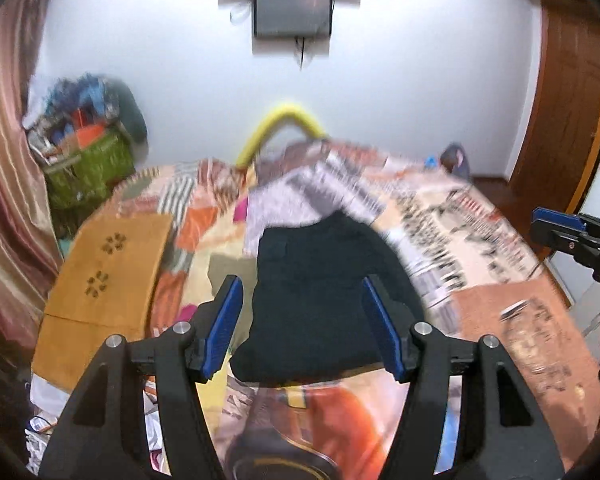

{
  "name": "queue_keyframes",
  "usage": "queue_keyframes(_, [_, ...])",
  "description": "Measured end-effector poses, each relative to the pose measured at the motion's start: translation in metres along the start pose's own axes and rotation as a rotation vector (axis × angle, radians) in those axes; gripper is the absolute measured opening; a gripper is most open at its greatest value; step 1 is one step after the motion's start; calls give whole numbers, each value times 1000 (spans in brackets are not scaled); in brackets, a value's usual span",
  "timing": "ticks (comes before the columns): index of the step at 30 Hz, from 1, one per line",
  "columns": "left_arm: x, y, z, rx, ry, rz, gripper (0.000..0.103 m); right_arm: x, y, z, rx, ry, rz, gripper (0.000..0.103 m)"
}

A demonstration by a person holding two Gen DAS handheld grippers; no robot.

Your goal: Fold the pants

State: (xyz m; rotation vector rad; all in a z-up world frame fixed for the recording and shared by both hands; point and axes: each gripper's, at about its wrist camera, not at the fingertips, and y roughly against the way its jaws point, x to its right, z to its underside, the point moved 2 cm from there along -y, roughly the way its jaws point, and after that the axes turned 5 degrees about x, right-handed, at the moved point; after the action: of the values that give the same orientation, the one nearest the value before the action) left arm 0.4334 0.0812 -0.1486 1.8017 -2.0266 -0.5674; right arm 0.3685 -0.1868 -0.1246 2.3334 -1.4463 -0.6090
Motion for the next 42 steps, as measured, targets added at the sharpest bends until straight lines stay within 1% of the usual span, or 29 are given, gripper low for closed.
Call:
queue_keyframes(1, [6,22,-4,34,-1,5,62,-7,10,-3,23,6,-2,40])
queue_keyframes(2, [10,37,-6,56,-2,8,62,-17,31,-8,62,15,-4,40])
queue_keyframes(4, [19,82,-11,123,4,23,62,-34,61,-14,117,34,-11,40])
queue_keyframes(6, [24,117,-13,172,13,31,62,-50,89,-17,171,55,-16,40])
queue_keyframes(9, [33,172,-11,258,14,24,62,-71,126,-16,239,77,-23,40])
queue_keyframes(12, [45,222,-2,330,-13,4,62,-90,162,-11,305,92,-29,40])
queue_keyframes(13, [47,232,1,345,-17,1,63,-95,172,-8,321,93,-35,40])
queue_keyframes(14, [52,249,7,366,-20,11,65,-100,180,-5,338,94,-40,40])
queue_keyframes(15, [55,258,11,377,-18,19,67,-105,191,0,359,91,-37,40])
queue_keyframes(19, [64,296,34,433,-12,14,76,-115,208,18,383,81,-40,40])
queue_keyframes(22, [68,306,47,438,-11,14,79,-121,213,34,394,89,-22,41])
queue_keyframes(24, [70,308,53,442,-9,7,86,-125,217,41,403,89,-5,49])
queue_keyframes(25, [71,310,56,445,-7,11,92,-125,219,44,409,85,2,56])
queue_keyframes(26, [72,313,61,447,-4,10,95,-125,221,47,419,80,11,62])
queue_keyframes(27, [73,314,65,451,-1,4,96,-126,224,49,425,75,16,64])
queue_keyframes(29, [73,314,71,453,1,-7,101,-125,224,51,430,70,32,74])
queue_keyframes(30, [74,314,74,454,3,-9,101,-127,226,53,433,72,40,77])
queue_keyframes(32, [74,312,79,456,5,-20,102,-127,225,53,435,89,66,87])
queue_keyframes(33, [74,312,80,456,2,-25,102,-127,224,54,438,96,84,89])
queue_keyframes(35, [75,310,84,456,1,-26,103,-127,224,57,439,102,109,98])
queue_keyframes(38, [74,307,88,454,4,-26,103,-125,223,58,439,84,118,102])
queue_keyframes(42, [73,305,91,449,16,-18,103,-121,222,61,429,66,119,103])
